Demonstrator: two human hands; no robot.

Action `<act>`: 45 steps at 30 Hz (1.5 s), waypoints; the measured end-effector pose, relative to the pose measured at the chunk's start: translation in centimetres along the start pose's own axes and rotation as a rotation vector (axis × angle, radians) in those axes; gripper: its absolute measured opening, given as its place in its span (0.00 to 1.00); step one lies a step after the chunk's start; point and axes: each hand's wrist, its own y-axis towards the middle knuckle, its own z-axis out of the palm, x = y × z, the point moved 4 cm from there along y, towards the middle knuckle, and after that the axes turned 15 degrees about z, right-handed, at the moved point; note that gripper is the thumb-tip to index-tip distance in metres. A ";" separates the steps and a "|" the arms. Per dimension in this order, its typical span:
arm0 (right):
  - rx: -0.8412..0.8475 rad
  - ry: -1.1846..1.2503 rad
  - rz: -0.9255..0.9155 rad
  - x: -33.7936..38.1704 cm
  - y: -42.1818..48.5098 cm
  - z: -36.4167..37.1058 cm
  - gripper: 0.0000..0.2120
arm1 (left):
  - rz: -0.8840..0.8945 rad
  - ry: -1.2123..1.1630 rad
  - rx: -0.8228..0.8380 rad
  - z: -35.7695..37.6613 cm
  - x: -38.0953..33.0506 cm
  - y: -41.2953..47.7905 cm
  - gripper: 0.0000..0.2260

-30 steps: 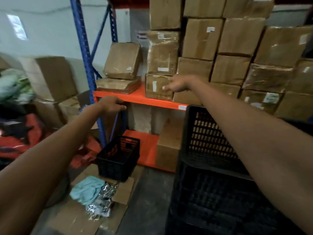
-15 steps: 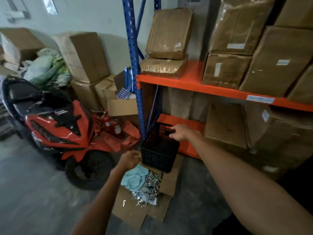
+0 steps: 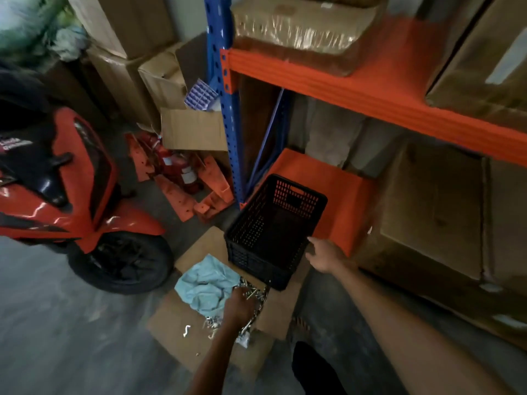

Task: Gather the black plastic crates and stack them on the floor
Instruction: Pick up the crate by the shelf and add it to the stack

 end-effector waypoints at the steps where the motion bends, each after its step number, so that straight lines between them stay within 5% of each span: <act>1: -0.030 0.011 -0.007 -0.4 3.4 -0.3 0.28 | -0.032 -0.029 -0.024 1.2 -0.4 2.6 0.19; 7: -0.084 -0.163 -0.107 -3.4 24.9 2.1 0.29 | -0.228 -0.075 -0.197 8.4 -0.5 17.4 0.23; 13: -0.204 -0.224 -0.176 -2.3 47.9 4.4 0.33 | -0.406 -0.177 -0.602 14.1 6.2 30.5 0.32; 18: -0.239 -0.246 -0.117 -1.3 59.2 4.3 0.43 | -0.465 -0.291 -0.864 16.0 8.4 34.2 0.34; 22: -0.146 -0.241 -0.054 -0.1 64.0 5.0 0.49 | -0.563 -0.306 -0.951 15.9 10.8 35.7 0.25; 24: -0.142 -0.203 -0.039 0.0 64.8 5.8 0.45 | -0.593 -0.303 -0.934 15.8 12.0 36.1 0.19; 28: -0.287 -0.080 -0.120 -1.0 64.6 5.0 0.22 | -0.610 -0.294 -0.866 15.2 13.4 36.5 0.15; 33: -0.271 -0.062 -0.065 -5.7 59.7 5.0 0.19 | -0.580 -0.210 -0.667 10.2 14.4 35.3 0.17; 41: 0.284 0.036 0.206 -10.5 43.6 5.4 0.11 | -0.348 0.087 -0.322 -3.1 11.3 29.5 0.19; 45: 0.257 0.171 0.248 -9.5 32.0 3.9 0.10 | -0.185 0.348 -0.277 -10.9 8.4 24.7 0.23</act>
